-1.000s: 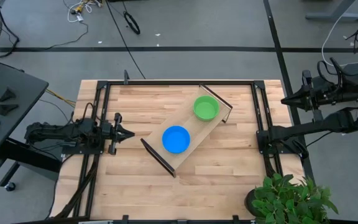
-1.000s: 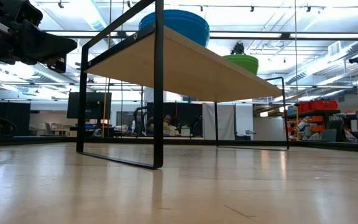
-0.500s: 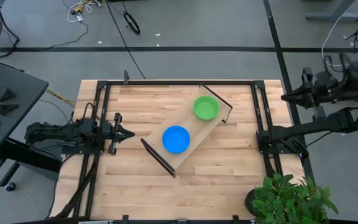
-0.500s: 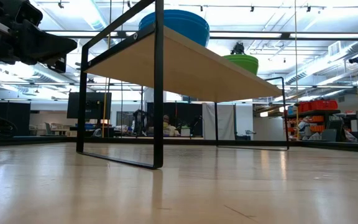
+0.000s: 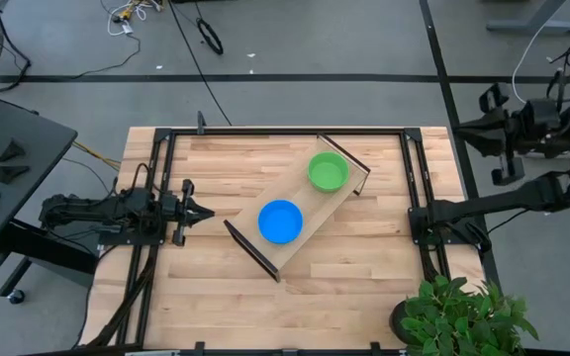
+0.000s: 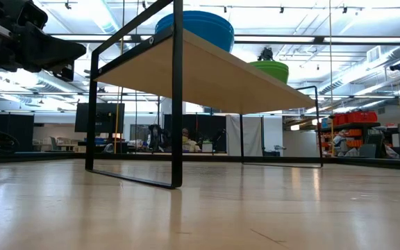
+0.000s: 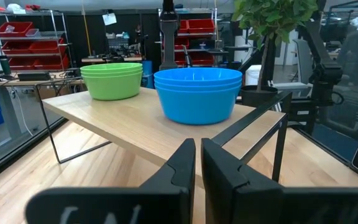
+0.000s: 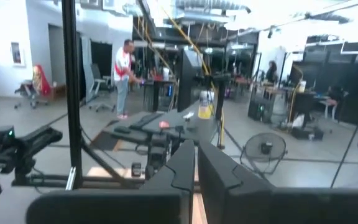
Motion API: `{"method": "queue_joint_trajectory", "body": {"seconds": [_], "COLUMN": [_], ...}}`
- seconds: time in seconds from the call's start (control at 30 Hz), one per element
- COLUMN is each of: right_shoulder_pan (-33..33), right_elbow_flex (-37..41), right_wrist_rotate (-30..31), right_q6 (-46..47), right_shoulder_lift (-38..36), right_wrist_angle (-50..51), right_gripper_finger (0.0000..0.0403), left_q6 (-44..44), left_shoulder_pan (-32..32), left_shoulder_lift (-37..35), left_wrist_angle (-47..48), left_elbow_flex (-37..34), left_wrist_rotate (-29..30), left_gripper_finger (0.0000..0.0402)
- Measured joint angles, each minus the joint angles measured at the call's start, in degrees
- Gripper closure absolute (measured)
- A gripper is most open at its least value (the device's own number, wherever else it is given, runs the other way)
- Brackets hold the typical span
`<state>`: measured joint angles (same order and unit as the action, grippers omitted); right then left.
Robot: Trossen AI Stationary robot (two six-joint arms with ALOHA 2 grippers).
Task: Pick & Place Mini bowls
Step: Return to Home Position
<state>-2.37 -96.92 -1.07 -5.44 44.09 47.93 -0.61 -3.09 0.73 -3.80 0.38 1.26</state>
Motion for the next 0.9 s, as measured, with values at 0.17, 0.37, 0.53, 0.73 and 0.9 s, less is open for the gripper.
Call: {"method": "queue_joint_trajectory", "body": {"seconds": [0.17,0.37,0.53,0.73,0.9], "right_shoulder_pan": [0.00,0.02,0.02,0.00,0.01], "right_elbow_flex": [8.47,19.29,27.93,36.52,41.85], "right_wrist_rotate": [-0.16,-4.02,-4.06,-4.17,-4.56], "right_q6": [-0.10,-1.30,-1.31,-0.66,0.50], "right_shoulder_lift": [-3.07,-8.61,-13.47,-19.07,-23.42], "right_wrist_angle": [-8.40,-17.14,-22.98,-26.67,-26.97], "right_gripper_finger": [0.0380,0.0380,0.0380,0.0380,0.0380], "left_q6": [-0.01,-0.01,-0.01,-0.01,-0.01], "left_shoulder_pan": [0.00,0.00,0.00,0.00,0.00], "left_shoulder_lift": [0.00,0.00,0.00,0.00,0.01], "left_wrist_angle": [-0.01,-0.01,-0.01,0.01,-0.01], "left_elbow_flex": [0.00,0.00,0.00,0.00,0.00], "left_wrist_rotate": [-0.02,-0.02,-0.02,-0.02,-0.02], "left_gripper_finger": [0.0369,0.0369,0.0369,0.0369,0.0369]}}
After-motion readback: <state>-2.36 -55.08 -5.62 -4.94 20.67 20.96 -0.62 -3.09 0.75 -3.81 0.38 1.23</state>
